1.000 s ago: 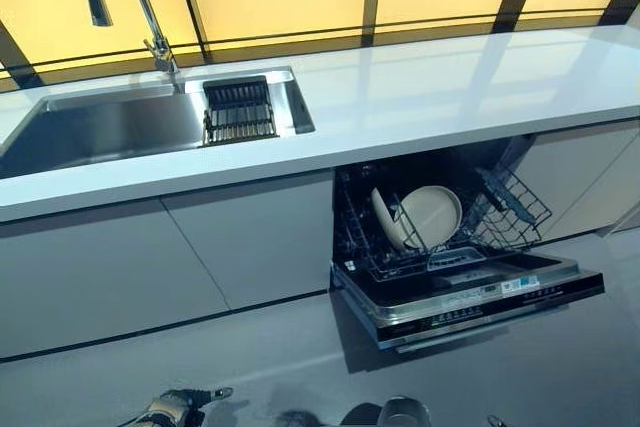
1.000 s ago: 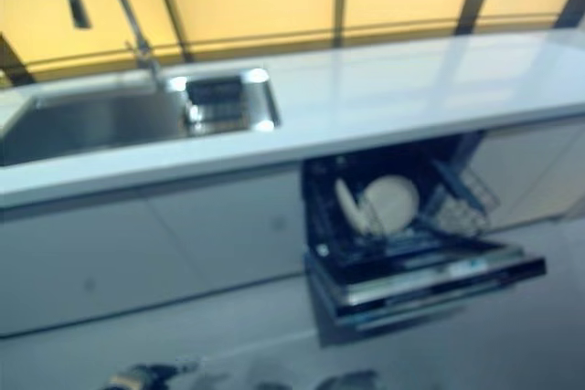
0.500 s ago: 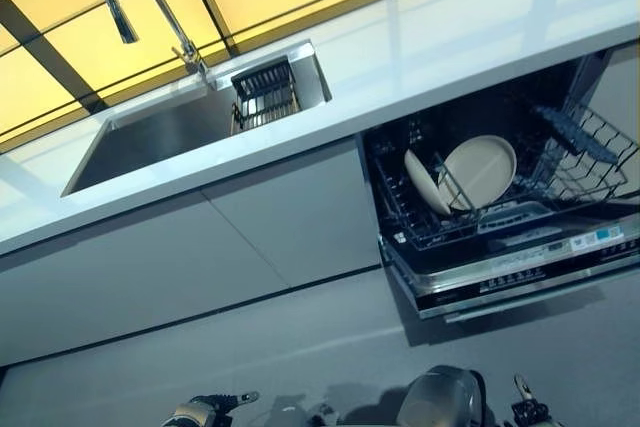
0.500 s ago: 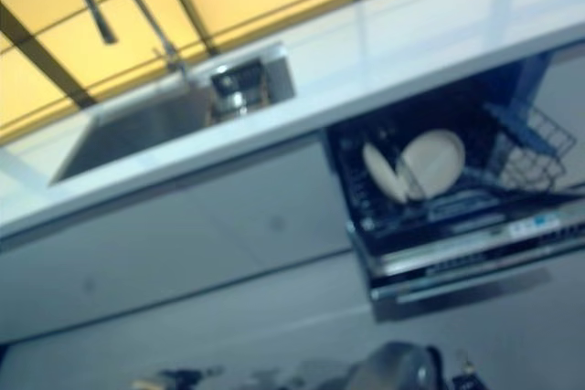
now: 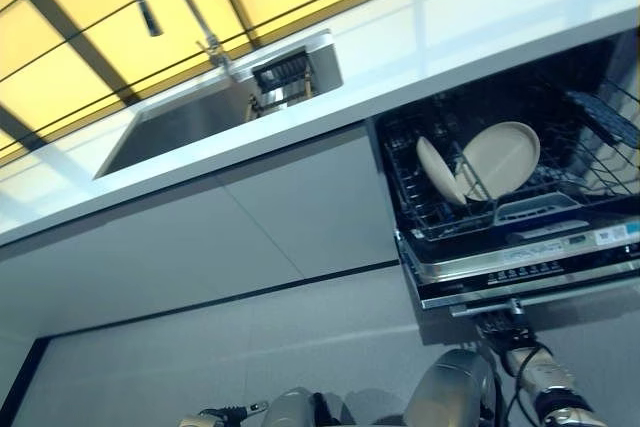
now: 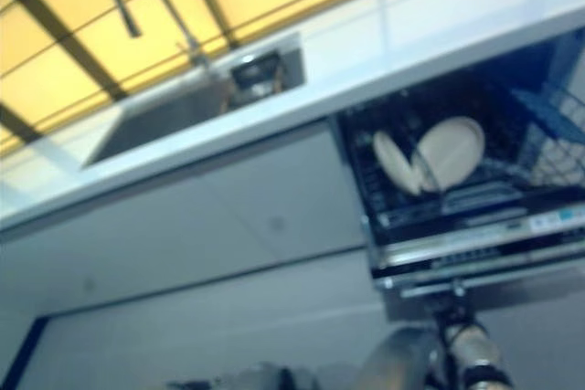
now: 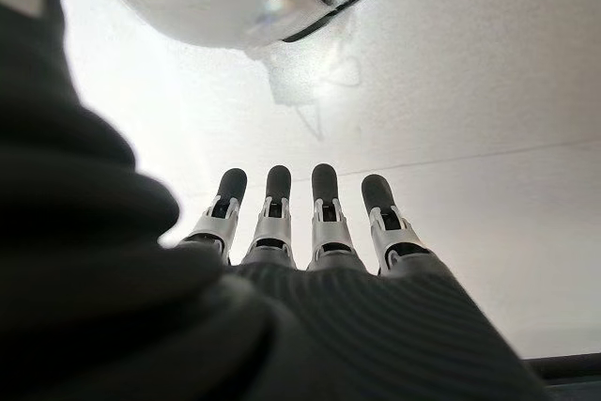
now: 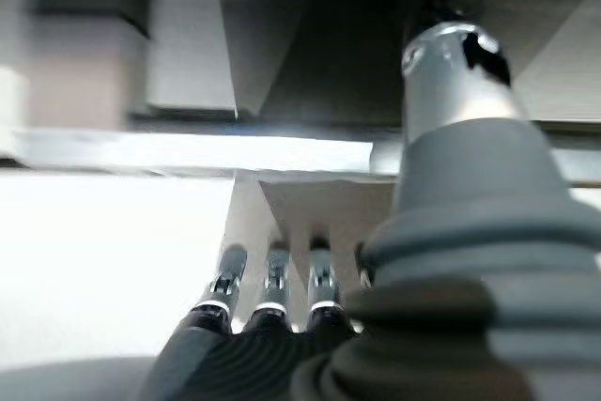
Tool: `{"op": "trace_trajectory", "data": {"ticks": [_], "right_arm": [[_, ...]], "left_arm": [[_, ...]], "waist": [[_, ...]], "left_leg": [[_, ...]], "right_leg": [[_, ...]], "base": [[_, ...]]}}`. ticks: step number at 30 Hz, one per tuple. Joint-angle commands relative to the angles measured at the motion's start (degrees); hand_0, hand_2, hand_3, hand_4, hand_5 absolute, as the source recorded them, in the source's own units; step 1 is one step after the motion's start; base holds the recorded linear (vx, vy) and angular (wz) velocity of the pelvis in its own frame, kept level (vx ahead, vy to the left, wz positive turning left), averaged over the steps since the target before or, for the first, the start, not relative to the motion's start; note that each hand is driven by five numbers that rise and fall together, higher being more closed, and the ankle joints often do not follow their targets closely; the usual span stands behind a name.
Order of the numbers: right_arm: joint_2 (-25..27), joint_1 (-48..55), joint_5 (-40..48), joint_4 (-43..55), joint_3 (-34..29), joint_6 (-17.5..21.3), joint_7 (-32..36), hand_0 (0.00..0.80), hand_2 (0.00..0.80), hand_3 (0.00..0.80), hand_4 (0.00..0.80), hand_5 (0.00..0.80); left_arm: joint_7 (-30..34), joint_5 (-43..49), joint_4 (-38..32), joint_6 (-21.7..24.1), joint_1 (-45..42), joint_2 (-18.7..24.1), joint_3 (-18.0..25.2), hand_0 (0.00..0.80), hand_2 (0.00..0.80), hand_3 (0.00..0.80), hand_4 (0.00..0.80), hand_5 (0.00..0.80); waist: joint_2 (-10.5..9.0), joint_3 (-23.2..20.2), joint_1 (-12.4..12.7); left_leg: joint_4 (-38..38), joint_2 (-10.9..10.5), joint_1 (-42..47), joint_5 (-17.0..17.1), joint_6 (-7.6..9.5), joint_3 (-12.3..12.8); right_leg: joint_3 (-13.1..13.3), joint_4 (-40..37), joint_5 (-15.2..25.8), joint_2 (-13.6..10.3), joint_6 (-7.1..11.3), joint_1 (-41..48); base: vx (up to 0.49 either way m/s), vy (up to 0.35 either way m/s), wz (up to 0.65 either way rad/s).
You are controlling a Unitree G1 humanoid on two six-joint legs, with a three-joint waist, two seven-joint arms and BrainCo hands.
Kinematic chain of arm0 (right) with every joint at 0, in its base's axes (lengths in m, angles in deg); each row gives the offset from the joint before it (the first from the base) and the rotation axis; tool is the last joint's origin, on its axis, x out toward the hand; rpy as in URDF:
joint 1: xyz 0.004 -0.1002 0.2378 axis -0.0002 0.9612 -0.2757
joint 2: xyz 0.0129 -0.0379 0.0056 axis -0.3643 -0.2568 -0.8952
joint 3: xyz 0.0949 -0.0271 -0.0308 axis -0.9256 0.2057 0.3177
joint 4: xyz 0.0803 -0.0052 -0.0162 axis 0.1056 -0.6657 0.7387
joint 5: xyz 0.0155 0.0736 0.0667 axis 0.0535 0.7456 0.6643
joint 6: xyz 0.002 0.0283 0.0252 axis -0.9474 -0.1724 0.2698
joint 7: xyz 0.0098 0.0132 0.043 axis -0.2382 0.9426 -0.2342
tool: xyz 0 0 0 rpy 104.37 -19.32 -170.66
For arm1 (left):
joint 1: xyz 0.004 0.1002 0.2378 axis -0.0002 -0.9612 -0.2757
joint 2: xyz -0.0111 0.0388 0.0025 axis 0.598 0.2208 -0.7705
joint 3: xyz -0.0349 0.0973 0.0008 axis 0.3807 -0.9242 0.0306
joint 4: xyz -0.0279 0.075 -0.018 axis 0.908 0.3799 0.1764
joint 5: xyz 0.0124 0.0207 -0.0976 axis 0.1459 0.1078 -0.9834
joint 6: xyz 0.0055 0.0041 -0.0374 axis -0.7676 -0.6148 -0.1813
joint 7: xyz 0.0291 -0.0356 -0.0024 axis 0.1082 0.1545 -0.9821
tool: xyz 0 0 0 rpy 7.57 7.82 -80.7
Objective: Take plates into dishwasher
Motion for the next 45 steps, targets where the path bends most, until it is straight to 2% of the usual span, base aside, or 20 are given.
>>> {"op": "trace_trajectory", "data": {"ticks": [1, 3, 5, 9, 16, 17, 18, 19, 21, 24, 26, 31, 32, 35, 38, 39, 40, 41, 43, 45], "right_arm": [[-2.29, -18.30, 2.63, 6.59, 0.86, 0.16, 7.76, 0.000, 0.000, 0.000, 0.000, 0.000], [-2.91, -19.33, 2.11, 6.09, 1.13, 0.39, 9.28, 0.000, 0.000, 0.000, 0.000, 0.000], [-4.33, -22.24, 1.75, 6.78, 2.91, 0.86, 13.35, 0.000, 0.000, 0.000, 0.000, 0.000], [-5.70, -27.20, 0.76, 9.58, 5.59, 2.27, 14.74, 0.000, 0.000, 0.000, 0.000, 0.000], [-5.96, -34.35, 1.12, 11.01, 9.15, 3.32, 18.52, 0.000, 0.000, 0.000, 0.000, 0.000], [-6.02, -35.13, 0.97, 11.06, 9.52, 3.46, 18.46, 0.000, 0.000, 0.000, 0.000, 0.000], [-6.14, -35.41, 0.72, 10.96, 9.69, 3.63, 18.48, 0.000, 0.000, 0.000, 0.000, 0.000], [-6.07, -36.06, -0.38, 10.81, 10.12, 3.68, 17.97, 0.000, 0.000, 0.000, 0.000, 0.000], [-5.81, -36.40, -2.38, 10.26, 10.38, 3.35, 16.92, 0.000, 0.000, 0.000, 0.000, 0.000], [-4.60, -35.75, -11.72, 7.48, 10.51, 1.53, 13.03, 0.000, 0.000, 0.000, 0.000, 0.000], [-3.34, -34.41, -18.94, 4.25, 10.49, -0.11, 12.77, 0.000, 0.000, 0.000, 0.000, 0.000], [-1.03, -30.33, -35.45, -1.26, 13.30, -2.38, 14.32, 0.000, 0.000, 0.000, 0.000, 0.000], [-0.29, -28.54, -40.54, -3.21, 15.33, -2.71, 15.26, 0.000, 0.000, 0.000, 0.000, 0.000], [0.29, -24.20, -51.26, -5.64, 19.42, -1.85, 15.34, 0.000, 0.000, 0.000, 0.000, 0.000], [0.31, -20.10, -57.78, -6.36, 22.36, -1.25, 13.90, 0.000, 0.000, 0.000, 0.000, 0.000], [0.14, -16.05, -63.34, -6.91, 23.30, 0.64, 13.12, 0.000, 0.000, 0.000, 0.000, 0.000], [0.01, -14.12, -65.85, -7.12, 23.68, 0.98, 12.39, 0.000, 0.000, 0.000, 0.000, 0.000], [-1.01, -9.25, -71.31, -8.38, 24.67, 4.01, 11.50, 0.000, 0.000, 0.000, 0.000, 0.000], [-2.76, -5.18, -75.49, -9.55, 25.77, 5.11, 10.49, 0.000, 0.000, 0.000, 0.000, 0.000], [-5.03, -2.60, -75.52, -10.45, 26.66, 4.73, 9.98, 0.000, 0.000, 0.000, 0.000, 0.000]], "left_arm": [[0.27, 1.00, -0.59, -1.47, 1.93, 5.13, -1.66, 0.000, 0.000, 0.000, 0.000, 0.000], [0.49, 1.35, -0.18, -1.60, 2.45, 5.56, -1.58, 0.000, 0.000, 0.000, 0.000, 0.000], [0.79, 2.36, 1.12, -1.76, 3.71, 6.86, -2.12, 0.000, 0.000, 0.000, 0.000, 0.000], [0.71, 3.70, 1.68, -2.23, 4.81, 8.20, -2.95, 0.000, 0.000, 0.000, 0.000, 0.000], [0.11, 5.25, 1.60, -4.06, 6.00, 9.51, -4.90, 0.000, 0.000, 0.000, 0.000, 0.000], [0.21, 5.71, 1.67, -4.14, 6.14, 9.67, -5.11, 0.000, 0.000, 0.000, 0.000, 0.000], [0.20, 5.88, 1.72, -4.13, 6.08, 9.72, -5.33, 0.000, 0.000, 0.000, 0.000, 0.000], [0.19, 6.15, 1.56, -4.25, 6.07, 9.85, -5.73, 0.000, 0.000, 0.000, 0.000, 0.000], [0.27, 6.42, 1.61, -4.14, 6.06, 10.00, -5.75, 0.000, 0.000, 0.000, 0.000, 0.000], [0.65, 7.14, 0.75, -4.13, 6.07, 10.40, -5.89, 0.000, 0.000, 0.000, 0.000, 0.000], [1.01, 7.31, 0.29, -4.23, 6.23, 10.86, -5.81, 0.000, 0.000, 0.000, 0.000, 0.000], [2.30, 7.24, -0.27, -3.59, 6.63, 12.56, -6.03, 0.000, 0.000, 0.000, 0.000, 0.000], [2.66, 6.83, -0.54, -3.28, 7.01, 13.30, -6.13, 0.000, 0.000, 0.000, 0.000, 0.000], [3.55, 6.41, -0.65, -2.44, 7.32, 13.57, -5.94, 0.000, 0.000, 0.000, 0.000, 0.000], [3.77, 5.72, -0.83, -1.88, 6.90, 13.15, -5.65, 0.000, 0.000, 0.000, 0.000, 0.000], [4.17, 5.73, -1.05, -1.59, 6.28, 12.76, -5.13, 0.000, 0.000, 0.000, 0.000, 0.000], [4.31, 5.66, -1.20, -1.27, 5.91, 12.48, -5.15, 0.000, 0.000, 0.000, 0.000, 0.000], [4.42, 5.95, -1.11, -0.19, 5.29, 11.78, -4.91, 0.000, 0.000, 0.000, 0.000, 0.000], [6.20, 7.64, -1.02, -0.18, 5.05, 10.72, -5.24, 0.000, 0.000, 0.000, 0.000, 0.000], [9.03, 11.76, -1.12, 0.79, 5.03, 9.94, -6.34, 0.000, 0.000, 0.000, 0.000, 0.000]], "waist": [[-2.87, -1.62, 3.76], [-3.29, -1.63, 4.15], [-4.88, -1.66, 5.62], [-6.73, -1.60, 7.27], [-8.60, -2.64, 9.67], [-8.89, -2.89, 10.00], [-8.91, -3.06, 10.19], [-9.21, -3.32, 10.54], [-9.44, -3.78, 10.90], [-9.90, -4.64, 11.48], [-10.18, -5.23, 11.61], [-11.04, -6.22, 11.41], [-11.35, -6.58, 11.19], [-11.75, -7.47, 10.51], [-11.66, -8.24, 10.10], [-11.61, -8.61, 9.76], [-11.57, -8.95, 9.59], [-11.48, -9.29, 9.25], [-11.55, -9.88, 8.97], [-11.55, -10.16, 8.78]], "left_leg": [[5.18, -2.65, -1.51, -3.12, 8.87, 2.61], [5.42, -2.50, -1.75, -3.19, 8.84, 2.30], [6.26, -1.81, -2.24, -3.25, 8.70, 1.49], [6.87, -1.23, -2.11, -3.35, 8.47, 0.38], [6.24, -0.72, -1.00, -3.37, 8.02, -0.87], [4.81, -0.71, -0.93, -1.69, 8.31, -0.46], [4.89, -0.79, -0.32, -2.84, 7.80, -1.21], [2.81, -0.79, 0.11, -0.96, 8.02, -0.81], [0.78, -0.86, 0.96, -0.22, 7.79, -0.98], [-5.39, -0.94, 3.15, 2.65, 7.18, -1.26], [-10.03, -1.07, 4.49, 5.01, 6.64, -1.10], [-21.25, -1.19, 7.36, 11.99, 4.95, -0.75], [-25.38, -1.00, 8.19, 14.96, 4.13, -0.90], [-32.98, -0.86, 9.63, 19.69, 2.54, -1.37], [-38.21, -0.55, 10.51, 22.66, 1.76, -1.46], [-41.04, -0.16, 11.21, 23.82, 1.37, -1.11], [-42.20, 0.01, 11.52, 24.43, 1.21, -0.96], [-45.73, 0.23, 11.88, 26.20, 0.39, -0.75], [-48.96, 0.18, 12.36, 27.45, -0.03, -0.37], [-50.43, 0.02, 12.27, 28.33, -0.49, -0.75]], "right_leg": [[-4.58, 0.80, -4.44, 2.80, -9.01, 6.58], [-4.94, 0.68, -4.22, 2.85, -8.88, 6.82], [-6.07, 0.61, -3.50, 3.01, -8.33, 7.59], [-7.29, 0.49, -2.67, 3.19, -7.44, 8.81], [-9.17, -0.79, -1.81, 3.24, -5.96, 11.69], [-10.19, -2.43, -0.28, 3.19, -6.41, 12.24], [-9.73, -2.21, -1.24, 3.53, -5.68, 12.91], [-10.85, -4.34, 0.51, 3.43, -6.02, 13.73], [-11.25, -6.22, 1.22, 3.75, -5.71, 14.89], [-11.84, -11.51, 3.64, 4.64, -4.99, 17.35], [-12.09, -15.68, 5.91, 5.49, -4.40, 18.82], [-11.94, -26.24, 12.09, 8.27, -2.76, 21.32], [-11.96, -30.02, 14.24, 9.33, -2.26, 21.88], [-12.27, -37.28, 16.87, 11.49, -1.82, 22.79], [-12.85, -41.62, 18.10, 12.66, -1.48, 23.37], [-13.31, -44.00, 18.35, 13.30, -1.12, 23.96], [-13.57, -44.99, 18.70, 13.60, -0.96, 24.21], [-14.09, -47.48, 19.18, 14.50, -0.53, 24.91], [-14.97, -49.81, 19.63, 14.98, -0.21, 25.97], [-15.38, -51.15, 19.78, 15.43, -0.14, 26.62]], "base": [[-0.025, -0.129, 0.15], [-0.014, -0.117, 0.13], [-0.010, -0.179, 0.19], [0.011, -0.134, 0.17], [0.023, -0.082, 0.17], [0.037, -0.058, 0.20], [-0.022, -0.047, 0.21], [0.028, -0.038, 0.18], [-0.003, -0.036, 0.20], [0.015, -0.044, 0.20], [-0.001, -0.057, 0.28], [-0.059, -0.077, 0.00], [-0.130, -0.086, -0.19], [-0.110, -0.064, -0.13], [-0.061, -0.018, -0.06], [-0.065, -0.013, -0.11], [-0.087, -0.003, -0.14], [-0.062, 0.006, -0.10], [-0.048, 0.010, -0.08], [-0.053, 0.007, -0.07]]}}
